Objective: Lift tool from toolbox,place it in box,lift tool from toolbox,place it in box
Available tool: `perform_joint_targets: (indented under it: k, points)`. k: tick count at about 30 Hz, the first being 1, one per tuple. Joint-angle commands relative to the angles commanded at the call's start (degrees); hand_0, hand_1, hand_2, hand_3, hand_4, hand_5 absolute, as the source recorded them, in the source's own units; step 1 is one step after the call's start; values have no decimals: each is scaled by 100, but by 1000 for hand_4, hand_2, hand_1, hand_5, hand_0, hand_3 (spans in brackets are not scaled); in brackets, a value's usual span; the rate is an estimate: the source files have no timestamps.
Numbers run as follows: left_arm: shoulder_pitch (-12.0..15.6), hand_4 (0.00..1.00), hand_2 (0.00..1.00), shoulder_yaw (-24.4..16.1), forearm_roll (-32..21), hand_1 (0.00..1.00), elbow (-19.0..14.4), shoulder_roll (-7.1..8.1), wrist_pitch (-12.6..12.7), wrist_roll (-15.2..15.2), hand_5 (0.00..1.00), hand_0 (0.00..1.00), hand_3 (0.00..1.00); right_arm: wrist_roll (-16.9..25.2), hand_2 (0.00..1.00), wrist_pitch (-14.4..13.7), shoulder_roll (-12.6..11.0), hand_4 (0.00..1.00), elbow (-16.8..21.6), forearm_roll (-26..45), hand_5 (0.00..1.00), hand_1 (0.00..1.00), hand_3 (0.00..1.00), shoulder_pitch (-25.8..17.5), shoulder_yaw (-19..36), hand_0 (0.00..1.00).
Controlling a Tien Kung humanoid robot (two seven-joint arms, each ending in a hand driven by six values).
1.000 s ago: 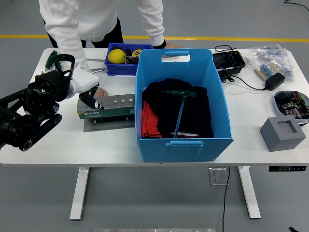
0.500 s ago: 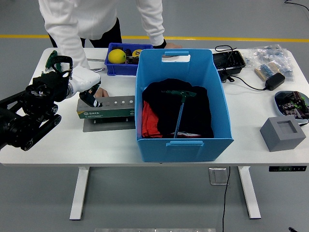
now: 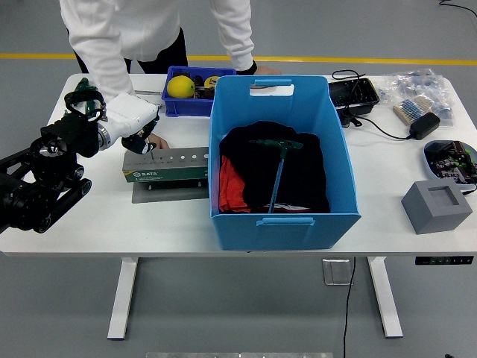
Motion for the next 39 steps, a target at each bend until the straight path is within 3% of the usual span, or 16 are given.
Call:
perform_joint_targets:
  k: [1,8,15,30,35,39]
  points:
    - [0,776,4,1,-29,2,-2,0,39,-35,217,108,35,0,725,-1,2,780,0,2,721,667,576,-2,1,674]
    - [22,790,2,-124,-410,2,-129,13,330,-475,231,68,37,14,725,-5,2,780,1,64,721,668,575,2,-33,674]
    - [28,783,2,-367,-558,2,-830,98,332,-790,248,58,33,25,724,-7,0,779,-2,111,720,669,575,12,-52,675]
    - [-106,778,2,-661,-415,2,-1602,245,155,-702,255,60,34,43,725,-3,-16,776,-6,173,718,669,574,32,-86,675]
    - [-157,777,2,-755,-482,2,-2139,286,162,-608,257,61,34,44,725,1,-23,775,-7,165,718,669,574,38,-82,675]
    - [-225,779,2,-678,-739,2,-2606,193,221,-527,256,62,33,42,725,4,-24,775,-7,152,717,669,574,42,-74,675]
